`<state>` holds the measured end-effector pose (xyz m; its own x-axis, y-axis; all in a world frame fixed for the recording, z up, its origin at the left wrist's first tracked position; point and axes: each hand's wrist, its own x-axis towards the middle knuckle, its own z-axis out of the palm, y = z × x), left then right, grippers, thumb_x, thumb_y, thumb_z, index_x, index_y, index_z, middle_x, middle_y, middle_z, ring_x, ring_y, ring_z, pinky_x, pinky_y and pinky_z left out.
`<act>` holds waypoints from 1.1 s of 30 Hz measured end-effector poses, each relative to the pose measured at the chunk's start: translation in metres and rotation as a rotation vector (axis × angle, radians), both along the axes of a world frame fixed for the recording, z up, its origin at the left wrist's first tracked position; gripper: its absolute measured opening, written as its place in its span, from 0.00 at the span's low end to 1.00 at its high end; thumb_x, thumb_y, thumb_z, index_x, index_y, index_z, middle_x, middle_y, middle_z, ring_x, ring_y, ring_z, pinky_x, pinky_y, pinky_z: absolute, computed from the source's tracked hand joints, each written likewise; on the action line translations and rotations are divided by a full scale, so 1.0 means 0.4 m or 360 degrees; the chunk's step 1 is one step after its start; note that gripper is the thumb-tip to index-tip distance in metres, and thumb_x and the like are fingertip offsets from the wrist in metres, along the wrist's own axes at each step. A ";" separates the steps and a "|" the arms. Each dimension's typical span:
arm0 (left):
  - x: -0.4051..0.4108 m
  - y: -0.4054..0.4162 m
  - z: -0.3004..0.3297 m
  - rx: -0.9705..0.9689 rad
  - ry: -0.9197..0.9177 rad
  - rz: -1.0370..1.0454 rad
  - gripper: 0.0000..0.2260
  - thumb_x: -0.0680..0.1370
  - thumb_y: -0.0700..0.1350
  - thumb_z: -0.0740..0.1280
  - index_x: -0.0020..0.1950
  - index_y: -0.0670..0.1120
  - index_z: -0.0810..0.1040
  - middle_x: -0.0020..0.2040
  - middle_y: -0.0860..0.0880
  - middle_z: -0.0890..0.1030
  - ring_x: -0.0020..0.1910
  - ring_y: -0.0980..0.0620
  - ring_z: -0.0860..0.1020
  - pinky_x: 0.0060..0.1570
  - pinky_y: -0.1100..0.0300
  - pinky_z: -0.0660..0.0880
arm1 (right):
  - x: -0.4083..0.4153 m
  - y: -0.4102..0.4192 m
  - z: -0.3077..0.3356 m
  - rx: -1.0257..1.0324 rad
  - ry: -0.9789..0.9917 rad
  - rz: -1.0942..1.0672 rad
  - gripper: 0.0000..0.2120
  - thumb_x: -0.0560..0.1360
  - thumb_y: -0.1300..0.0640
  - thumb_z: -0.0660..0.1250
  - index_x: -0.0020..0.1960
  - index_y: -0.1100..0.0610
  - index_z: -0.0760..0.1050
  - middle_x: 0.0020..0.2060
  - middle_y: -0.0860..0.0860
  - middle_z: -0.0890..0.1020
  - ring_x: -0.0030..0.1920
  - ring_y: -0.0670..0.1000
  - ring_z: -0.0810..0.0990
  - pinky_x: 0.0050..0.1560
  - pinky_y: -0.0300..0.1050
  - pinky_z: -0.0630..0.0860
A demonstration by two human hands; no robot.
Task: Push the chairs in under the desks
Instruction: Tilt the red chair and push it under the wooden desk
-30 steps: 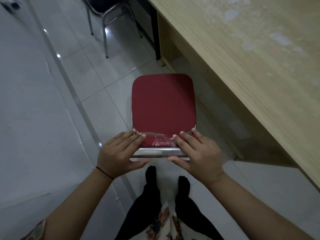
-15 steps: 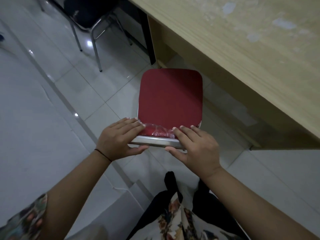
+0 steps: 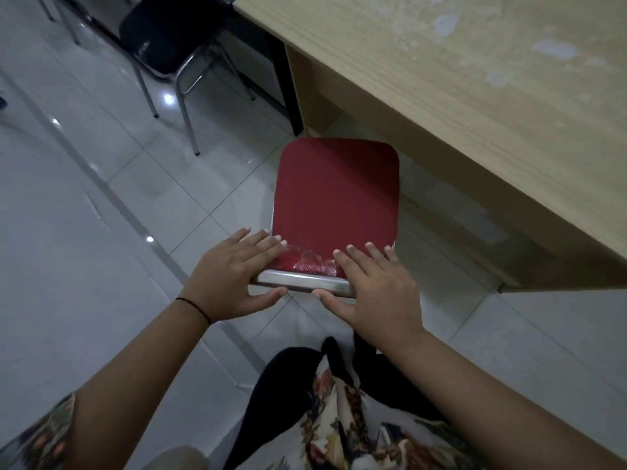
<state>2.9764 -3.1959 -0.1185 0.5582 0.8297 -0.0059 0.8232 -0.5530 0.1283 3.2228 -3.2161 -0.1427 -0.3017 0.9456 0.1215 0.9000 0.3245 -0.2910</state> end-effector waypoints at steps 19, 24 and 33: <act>0.003 0.042 -0.014 0.0015 -0.0139 -0.0072 0.24 0.76 0.58 0.58 0.65 0.44 0.75 0.62 0.45 0.78 0.63 0.47 0.75 0.63 0.49 0.70 | -0.035 0.000 0.027 -0.0328 -0.0064 -0.0369 0.37 0.72 0.27 0.47 0.66 0.49 0.75 0.58 0.52 0.81 0.62 0.59 0.77 0.50 0.54 0.80; -0.026 0.069 -0.017 0.0196 -0.0299 -0.0295 0.21 0.74 0.57 0.64 0.57 0.43 0.81 0.56 0.46 0.81 0.56 0.49 0.80 0.53 0.57 0.77 | -0.062 0.000 0.027 -0.0320 -0.0046 -0.0453 0.36 0.71 0.26 0.50 0.66 0.48 0.75 0.56 0.52 0.82 0.55 0.59 0.81 0.50 0.52 0.80; -0.070 0.180 -0.024 0.0204 -0.0290 -0.0538 0.23 0.73 0.60 0.65 0.57 0.43 0.81 0.56 0.47 0.81 0.57 0.49 0.79 0.55 0.56 0.76 | -0.132 0.009 0.027 -0.0291 -0.0101 -0.0689 0.35 0.72 0.27 0.49 0.63 0.49 0.77 0.55 0.52 0.83 0.51 0.57 0.83 0.47 0.49 0.78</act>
